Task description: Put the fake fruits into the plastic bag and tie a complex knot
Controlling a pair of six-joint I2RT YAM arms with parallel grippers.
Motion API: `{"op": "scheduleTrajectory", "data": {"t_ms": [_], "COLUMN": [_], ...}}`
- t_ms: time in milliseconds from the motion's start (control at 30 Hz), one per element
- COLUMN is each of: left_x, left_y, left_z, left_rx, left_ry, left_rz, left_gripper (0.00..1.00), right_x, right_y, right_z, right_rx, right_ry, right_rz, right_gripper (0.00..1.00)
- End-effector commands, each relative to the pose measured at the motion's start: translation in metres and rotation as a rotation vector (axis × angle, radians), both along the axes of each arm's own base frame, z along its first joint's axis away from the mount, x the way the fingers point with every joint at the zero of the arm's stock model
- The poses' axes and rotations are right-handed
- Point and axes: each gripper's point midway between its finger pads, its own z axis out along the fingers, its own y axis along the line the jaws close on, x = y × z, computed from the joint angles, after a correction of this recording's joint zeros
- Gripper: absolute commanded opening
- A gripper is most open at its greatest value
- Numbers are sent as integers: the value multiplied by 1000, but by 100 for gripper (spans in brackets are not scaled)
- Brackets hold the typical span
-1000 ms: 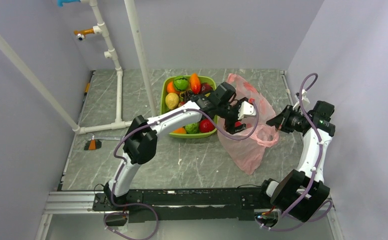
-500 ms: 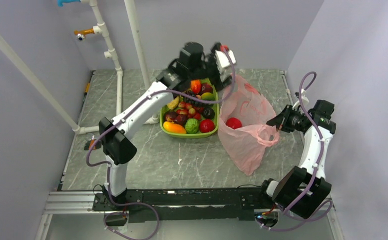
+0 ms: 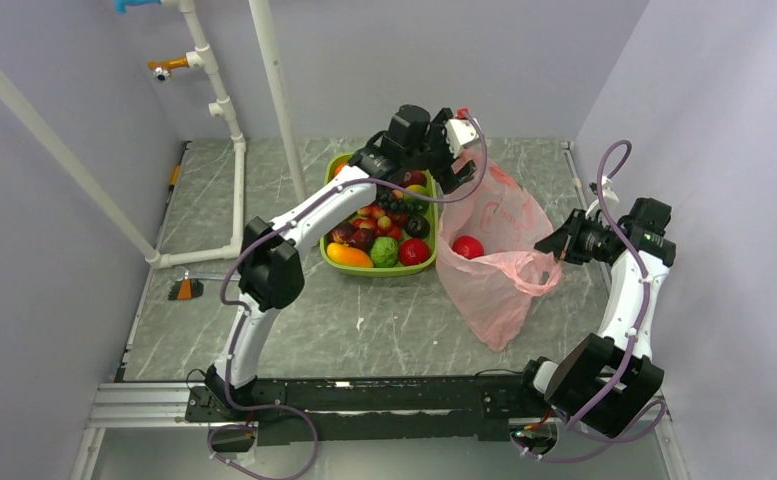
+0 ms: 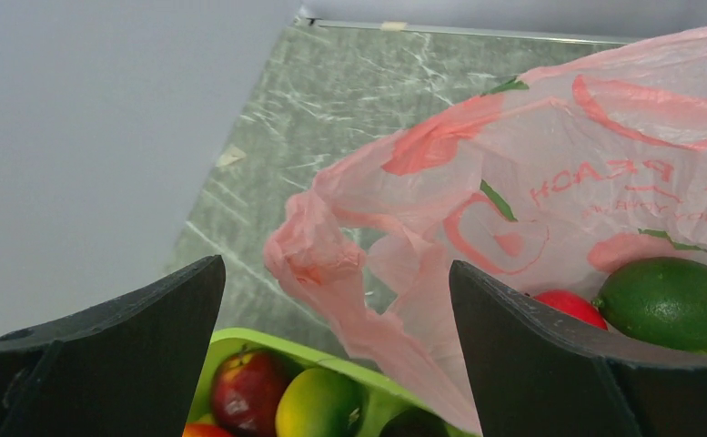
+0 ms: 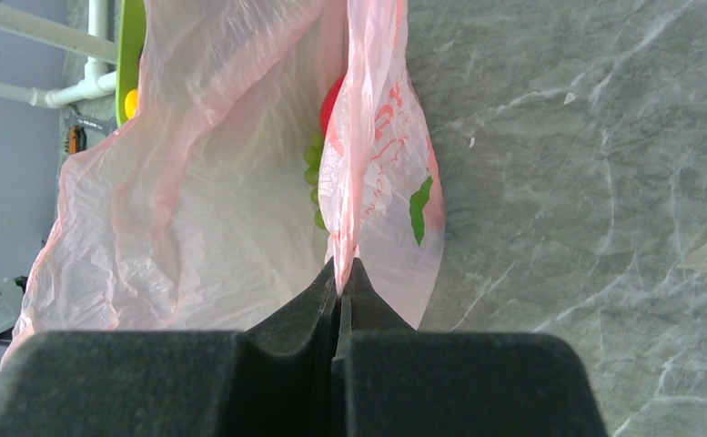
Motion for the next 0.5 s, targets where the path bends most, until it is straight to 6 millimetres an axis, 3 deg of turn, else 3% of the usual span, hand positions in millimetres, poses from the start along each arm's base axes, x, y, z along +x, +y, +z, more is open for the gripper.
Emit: {"op": "scheduleTrajectory", "data": {"t_ms": [0, 33, 100, 167, 200, 233, 267, 467], "left_x": [7, 11, 16, 11, 5, -7, -23, -155], "left_y": [-17, -20, -23, -26, -25, -25, -26, -22], "left_z": [26, 22, 12, 13, 20, 38, 53, 140], "left_rx": [-114, -113, -100, -106, -122, -155, -184, -288], "left_ry": [-21, -22, -11, -1, 1, -8, -9, 55], "left_rz": [-19, -16, -8, -35, -58, -92, -132, -428], "left_gripper": [99, 96, 79, 52, 34, 18, 13, 0], "right_x": [3, 3, 2, 2, 2, 3, 4, 25], "right_y": [1, 0, -1, -2, -4, -7, -11, -59], "right_z": [18, 19, 20, 22, 22, 23, 23, 41], "right_rx": [-38, -42, -52, -70, -83, -100, -119, -246], "right_ry": [-59, -61, -60, -61, -62, -61, -58, -79], "right_rz": [41, 41, 42, 46, 46, 39, 29, -58], "right_gripper": [0, 0, 0, 0, 0, 0, 0, 0]}}
